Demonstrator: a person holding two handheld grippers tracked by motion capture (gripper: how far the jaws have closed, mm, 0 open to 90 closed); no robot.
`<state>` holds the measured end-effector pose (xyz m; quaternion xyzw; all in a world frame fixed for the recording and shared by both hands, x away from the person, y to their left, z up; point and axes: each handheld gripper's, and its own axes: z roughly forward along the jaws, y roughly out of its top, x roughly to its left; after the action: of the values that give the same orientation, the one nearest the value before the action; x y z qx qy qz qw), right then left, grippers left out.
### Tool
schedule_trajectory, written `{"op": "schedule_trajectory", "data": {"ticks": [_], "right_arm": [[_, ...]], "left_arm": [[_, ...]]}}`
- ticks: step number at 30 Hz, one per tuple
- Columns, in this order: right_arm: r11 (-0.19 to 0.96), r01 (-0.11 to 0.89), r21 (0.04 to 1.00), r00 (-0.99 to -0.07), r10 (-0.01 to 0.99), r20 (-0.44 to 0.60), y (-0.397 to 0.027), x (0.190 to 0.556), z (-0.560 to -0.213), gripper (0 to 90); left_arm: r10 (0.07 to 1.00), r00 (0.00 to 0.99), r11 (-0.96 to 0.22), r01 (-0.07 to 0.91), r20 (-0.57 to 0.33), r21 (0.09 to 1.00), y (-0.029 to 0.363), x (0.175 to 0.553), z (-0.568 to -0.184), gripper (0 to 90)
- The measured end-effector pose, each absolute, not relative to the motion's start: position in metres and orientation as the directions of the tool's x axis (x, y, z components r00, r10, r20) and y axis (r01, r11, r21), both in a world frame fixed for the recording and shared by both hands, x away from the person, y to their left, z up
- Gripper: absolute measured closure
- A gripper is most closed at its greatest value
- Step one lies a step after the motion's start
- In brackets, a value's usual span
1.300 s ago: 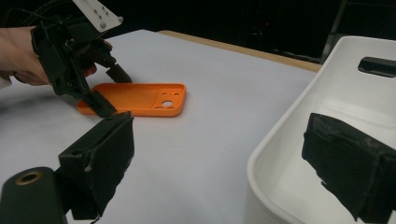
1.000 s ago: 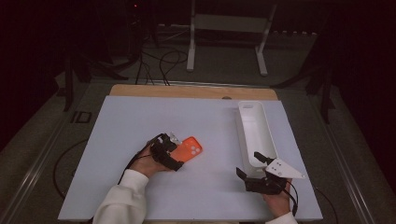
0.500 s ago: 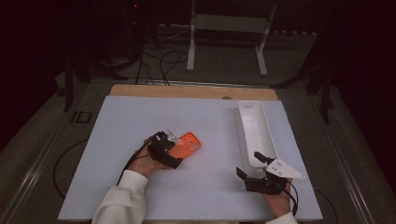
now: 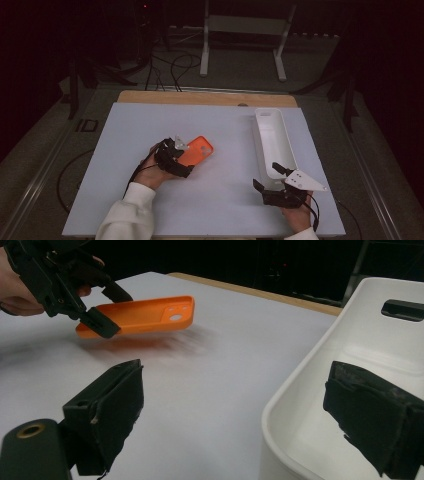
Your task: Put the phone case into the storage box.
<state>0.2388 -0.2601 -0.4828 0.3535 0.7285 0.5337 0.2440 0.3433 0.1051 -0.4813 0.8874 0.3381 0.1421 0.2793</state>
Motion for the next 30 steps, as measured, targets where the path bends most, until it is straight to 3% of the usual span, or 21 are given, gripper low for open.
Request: {"op": "schedule_trajectory", "data": {"ticks": [30], "right_arm": [[0.136,0.301,0.944,-0.645,0.758,0.097,-0.262,0.254,-0.459,9.2]], "left_arm": [[0.712,0.694,-0.558,0.462,0.110,0.690,0.114,0.334,-0.452,16.8]]}}
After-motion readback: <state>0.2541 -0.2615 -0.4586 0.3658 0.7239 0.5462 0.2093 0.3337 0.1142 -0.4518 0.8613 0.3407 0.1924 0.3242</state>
